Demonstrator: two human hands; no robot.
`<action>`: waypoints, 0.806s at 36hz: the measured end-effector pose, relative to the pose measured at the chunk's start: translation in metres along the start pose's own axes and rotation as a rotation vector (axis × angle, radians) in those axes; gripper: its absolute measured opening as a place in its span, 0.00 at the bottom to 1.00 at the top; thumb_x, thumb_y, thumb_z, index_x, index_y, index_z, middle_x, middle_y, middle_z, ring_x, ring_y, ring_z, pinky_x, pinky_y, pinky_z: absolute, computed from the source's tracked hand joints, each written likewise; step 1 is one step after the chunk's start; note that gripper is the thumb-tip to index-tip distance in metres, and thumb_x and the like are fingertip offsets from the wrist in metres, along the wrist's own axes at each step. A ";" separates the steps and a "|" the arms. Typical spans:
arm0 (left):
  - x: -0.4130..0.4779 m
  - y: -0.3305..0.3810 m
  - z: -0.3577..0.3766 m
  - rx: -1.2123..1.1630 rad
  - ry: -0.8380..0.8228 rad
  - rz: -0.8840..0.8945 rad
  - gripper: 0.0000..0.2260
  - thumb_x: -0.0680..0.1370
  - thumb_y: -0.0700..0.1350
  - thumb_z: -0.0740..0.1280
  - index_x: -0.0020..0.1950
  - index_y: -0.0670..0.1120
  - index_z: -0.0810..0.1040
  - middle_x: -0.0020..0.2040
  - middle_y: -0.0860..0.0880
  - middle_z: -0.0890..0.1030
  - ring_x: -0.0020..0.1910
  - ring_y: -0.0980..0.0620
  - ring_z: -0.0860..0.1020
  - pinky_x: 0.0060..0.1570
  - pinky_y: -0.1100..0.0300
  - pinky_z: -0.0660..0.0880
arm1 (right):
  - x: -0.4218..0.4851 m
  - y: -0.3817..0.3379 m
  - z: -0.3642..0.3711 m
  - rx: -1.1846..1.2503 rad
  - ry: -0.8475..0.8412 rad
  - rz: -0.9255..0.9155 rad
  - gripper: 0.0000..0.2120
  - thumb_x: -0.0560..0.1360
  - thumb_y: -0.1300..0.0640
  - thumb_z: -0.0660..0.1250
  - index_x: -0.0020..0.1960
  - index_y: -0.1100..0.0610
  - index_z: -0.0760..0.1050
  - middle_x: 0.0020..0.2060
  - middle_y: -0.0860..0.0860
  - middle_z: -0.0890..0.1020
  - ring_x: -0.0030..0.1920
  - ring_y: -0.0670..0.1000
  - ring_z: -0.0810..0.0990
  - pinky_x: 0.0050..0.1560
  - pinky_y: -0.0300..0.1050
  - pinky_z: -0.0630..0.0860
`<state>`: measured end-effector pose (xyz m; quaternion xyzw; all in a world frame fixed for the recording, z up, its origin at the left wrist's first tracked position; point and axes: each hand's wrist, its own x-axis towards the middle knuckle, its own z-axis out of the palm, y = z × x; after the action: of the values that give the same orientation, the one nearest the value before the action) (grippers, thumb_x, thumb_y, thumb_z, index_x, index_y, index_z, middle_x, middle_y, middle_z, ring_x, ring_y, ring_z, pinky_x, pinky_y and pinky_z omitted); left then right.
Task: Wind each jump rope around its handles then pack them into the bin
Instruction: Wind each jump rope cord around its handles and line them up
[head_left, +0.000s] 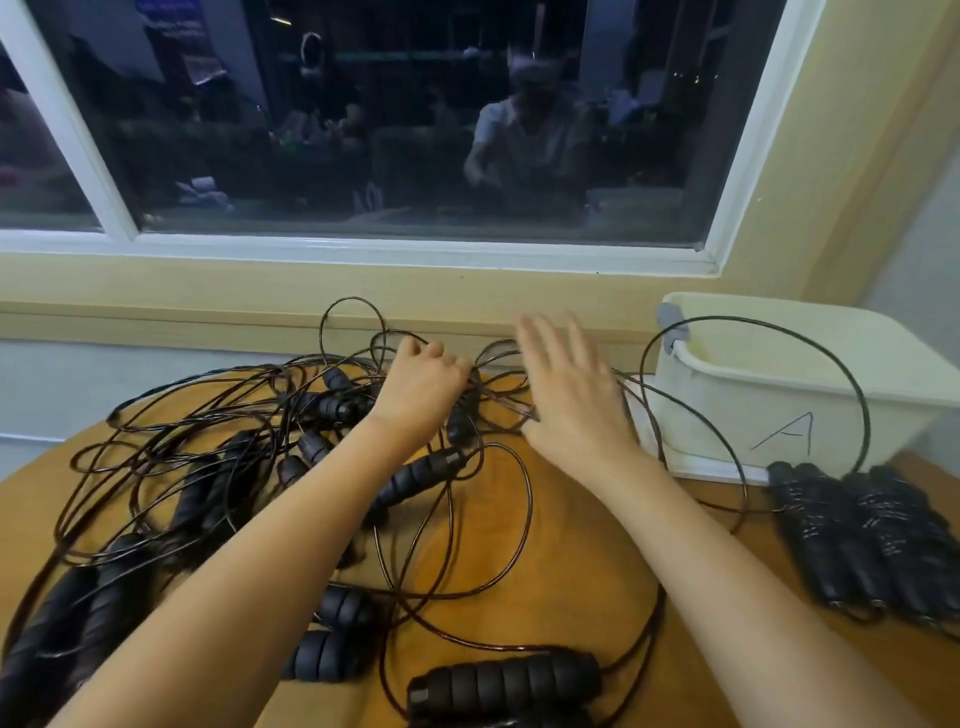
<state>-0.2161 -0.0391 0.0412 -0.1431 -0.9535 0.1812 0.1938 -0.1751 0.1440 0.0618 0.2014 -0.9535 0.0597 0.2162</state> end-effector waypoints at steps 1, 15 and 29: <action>-0.001 0.003 0.000 0.027 -0.011 -0.007 0.14 0.79 0.41 0.64 0.65 0.46 0.71 0.56 0.49 0.81 0.59 0.45 0.73 0.55 0.51 0.65 | 0.003 -0.004 -0.002 -0.021 -0.038 -0.076 0.46 0.74 0.61 0.69 0.81 0.53 0.42 0.80 0.51 0.51 0.80 0.57 0.43 0.78 0.60 0.42; -0.010 0.023 -0.002 -0.012 -0.084 -0.012 0.15 0.80 0.45 0.64 0.65 0.44 0.71 0.62 0.47 0.77 0.65 0.44 0.70 0.63 0.50 0.64 | 0.020 -0.016 0.014 -0.076 -0.258 -0.146 0.36 0.80 0.39 0.59 0.80 0.56 0.53 0.78 0.53 0.60 0.79 0.54 0.52 0.78 0.59 0.39; -0.026 0.001 0.021 -0.513 0.128 -0.190 0.26 0.76 0.61 0.66 0.71 0.51 0.71 0.64 0.49 0.76 0.63 0.46 0.71 0.57 0.49 0.66 | 0.027 -0.001 0.011 -0.043 -0.077 -0.071 0.09 0.81 0.53 0.61 0.57 0.56 0.74 0.57 0.50 0.78 0.62 0.53 0.71 0.44 0.45 0.74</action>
<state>-0.2014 -0.0528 0.0145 -0.1084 -0.9632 -0.0945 0.2270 -0.2014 0.1312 0.0634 0.2327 -0.9544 0.0237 0.1857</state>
